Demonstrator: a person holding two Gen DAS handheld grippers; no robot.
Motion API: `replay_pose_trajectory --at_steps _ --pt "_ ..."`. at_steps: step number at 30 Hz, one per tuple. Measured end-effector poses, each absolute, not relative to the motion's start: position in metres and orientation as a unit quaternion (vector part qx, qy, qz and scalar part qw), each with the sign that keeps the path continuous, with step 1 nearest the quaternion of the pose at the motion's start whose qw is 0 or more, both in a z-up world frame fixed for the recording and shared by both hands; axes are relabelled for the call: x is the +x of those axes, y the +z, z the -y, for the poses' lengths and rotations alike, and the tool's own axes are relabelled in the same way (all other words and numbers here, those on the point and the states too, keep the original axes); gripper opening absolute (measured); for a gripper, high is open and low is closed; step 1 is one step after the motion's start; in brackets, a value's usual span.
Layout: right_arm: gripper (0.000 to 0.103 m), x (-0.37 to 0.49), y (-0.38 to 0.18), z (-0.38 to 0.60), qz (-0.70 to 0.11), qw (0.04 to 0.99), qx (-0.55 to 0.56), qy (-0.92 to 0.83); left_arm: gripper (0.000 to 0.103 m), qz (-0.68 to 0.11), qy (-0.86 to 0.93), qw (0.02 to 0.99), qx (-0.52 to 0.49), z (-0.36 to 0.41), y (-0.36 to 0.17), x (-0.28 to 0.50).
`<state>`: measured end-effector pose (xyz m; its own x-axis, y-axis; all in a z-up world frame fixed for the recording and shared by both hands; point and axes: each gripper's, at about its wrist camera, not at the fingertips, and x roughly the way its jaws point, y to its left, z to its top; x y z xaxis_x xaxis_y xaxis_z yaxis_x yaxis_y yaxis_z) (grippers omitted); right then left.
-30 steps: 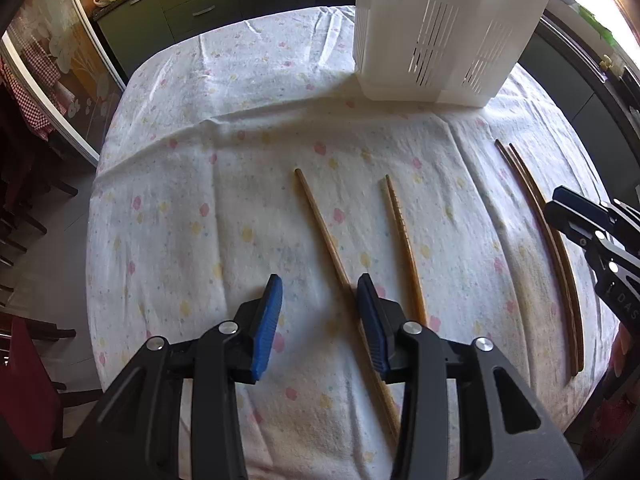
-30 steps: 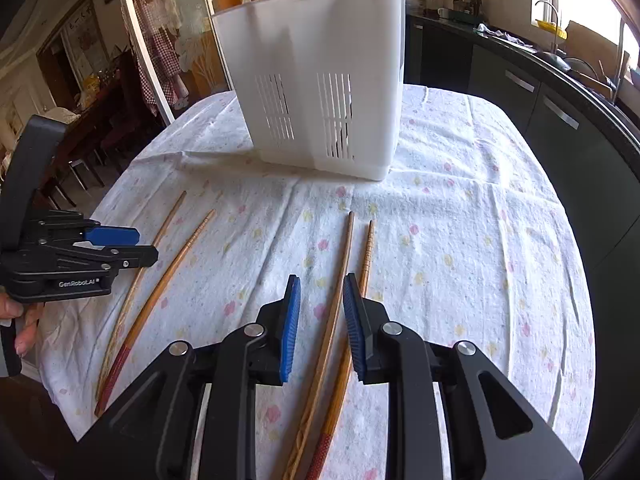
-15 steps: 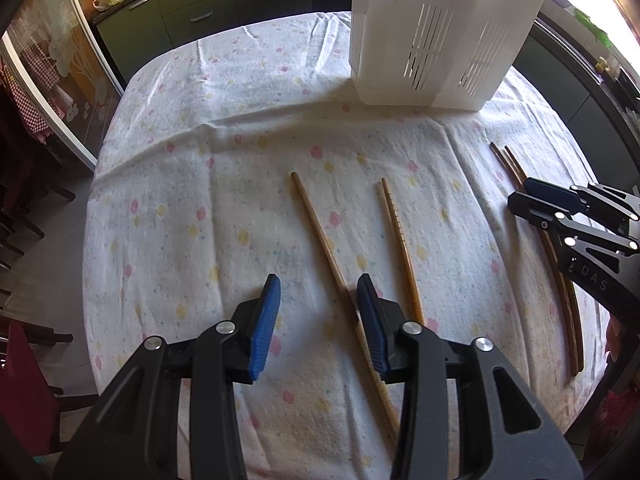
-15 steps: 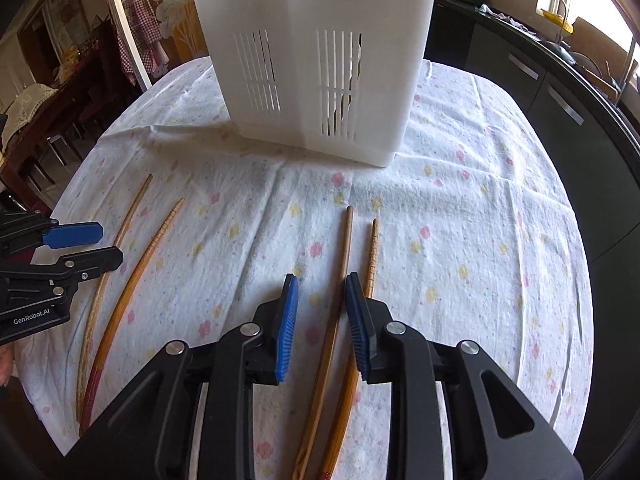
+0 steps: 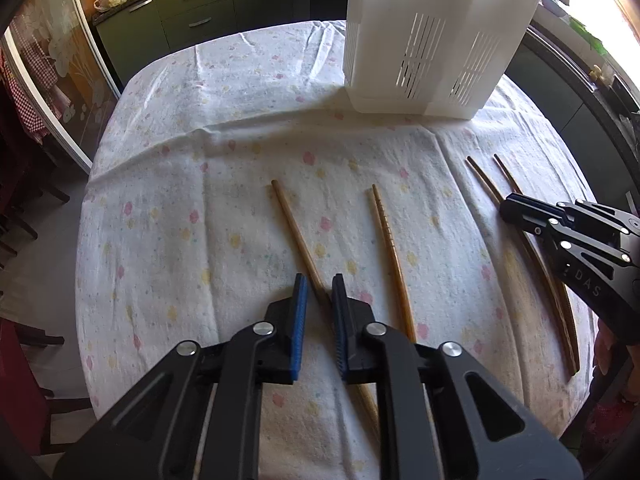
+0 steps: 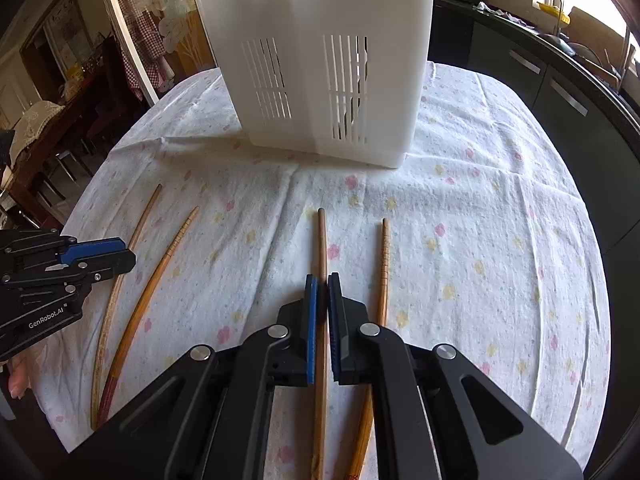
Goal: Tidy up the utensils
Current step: 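Close the left gripper on a chopstick while the right gripper grasps another chopstick, then lift both chopsticks upright and drop them into the white basket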
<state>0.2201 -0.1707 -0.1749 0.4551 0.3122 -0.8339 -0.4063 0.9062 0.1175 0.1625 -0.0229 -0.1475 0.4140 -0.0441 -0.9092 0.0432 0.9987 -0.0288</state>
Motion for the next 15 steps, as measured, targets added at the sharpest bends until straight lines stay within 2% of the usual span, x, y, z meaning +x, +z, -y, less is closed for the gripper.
replay_pose_trajectory --at_steps 6,15 --pt "0.006 0.21 -0.153 0.187 -0.455 0.861 -0.015 0.226 0.009 -0.533 -0.04 0.845 -0.011 0.025 -0.142 0.16" --pt "0.006 0.181 -0.099 0.225 -0.397 0.884 0.036 0.245 0.007 -0.487 -0.055 0.872 -0.012 0.028 -0.104 0.145"
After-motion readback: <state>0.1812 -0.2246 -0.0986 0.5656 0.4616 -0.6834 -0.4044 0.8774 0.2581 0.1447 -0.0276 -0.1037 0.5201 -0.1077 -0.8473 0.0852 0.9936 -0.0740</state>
